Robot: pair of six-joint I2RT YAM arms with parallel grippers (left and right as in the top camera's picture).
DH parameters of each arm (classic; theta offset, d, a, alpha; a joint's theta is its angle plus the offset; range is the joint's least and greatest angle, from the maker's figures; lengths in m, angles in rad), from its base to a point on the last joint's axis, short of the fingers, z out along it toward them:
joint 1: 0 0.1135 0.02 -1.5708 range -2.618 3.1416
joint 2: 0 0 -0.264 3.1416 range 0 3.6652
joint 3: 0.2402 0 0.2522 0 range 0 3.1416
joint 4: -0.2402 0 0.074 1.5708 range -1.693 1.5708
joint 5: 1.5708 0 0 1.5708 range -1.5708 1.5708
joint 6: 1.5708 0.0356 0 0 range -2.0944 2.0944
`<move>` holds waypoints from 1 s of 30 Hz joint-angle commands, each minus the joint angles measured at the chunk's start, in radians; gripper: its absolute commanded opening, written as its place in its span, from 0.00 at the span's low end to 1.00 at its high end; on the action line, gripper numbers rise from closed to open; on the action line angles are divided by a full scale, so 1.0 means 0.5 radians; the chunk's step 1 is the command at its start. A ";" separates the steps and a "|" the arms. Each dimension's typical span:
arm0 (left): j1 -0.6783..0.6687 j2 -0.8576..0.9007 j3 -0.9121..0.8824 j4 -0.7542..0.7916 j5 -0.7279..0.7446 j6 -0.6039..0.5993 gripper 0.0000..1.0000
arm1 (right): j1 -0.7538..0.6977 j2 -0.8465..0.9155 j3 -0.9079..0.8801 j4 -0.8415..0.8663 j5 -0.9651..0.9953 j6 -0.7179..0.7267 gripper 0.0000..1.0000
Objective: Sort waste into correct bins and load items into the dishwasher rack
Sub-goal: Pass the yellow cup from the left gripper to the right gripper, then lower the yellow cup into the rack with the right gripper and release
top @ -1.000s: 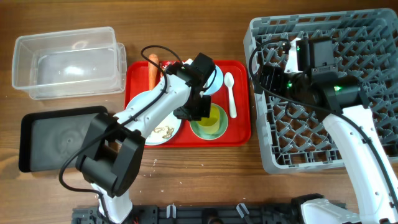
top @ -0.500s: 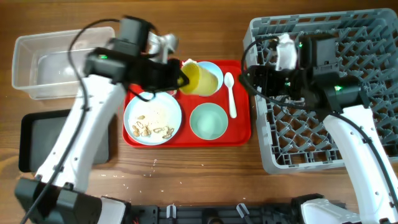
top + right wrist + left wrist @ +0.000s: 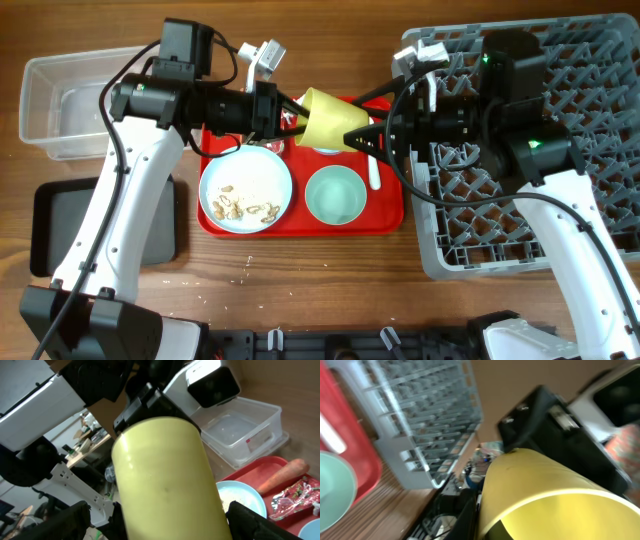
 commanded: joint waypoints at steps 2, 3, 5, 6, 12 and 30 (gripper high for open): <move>0.013 0.005 0.008 0.075 0.291 0.040 0.04 | 0.059 0.030 0.018 -0.005 -0.079 0.060 0.79; 0.013 0.005 0.008 0.076 0.291 0.040 0.04 | 0.059 0.030 0.018 -0.005 -0.078 0.093 0.73; 0.013 0.005 0.008 0.088 0.291 0.039 0.04 | 0.059 0.030 0.018 -0.004 -0.087 0.099 0.62; 0.013 0.005 0.008 0.104 0.290 0.039 0.04 | 0.059 0.030 0.018 -0.004 -0.086 0.105 0.57; 0.013 0.006 0.008 0.121 0.263 0.039 1.00 | 0.038 0.006 0.019 0.014 -0.081 0.085 0.54; 0.259 0.006 0.008 -0.025 -0.429 0.033 1.00 | -0.719 -0.180 0.096 -1.197 1.946 0.556 0.54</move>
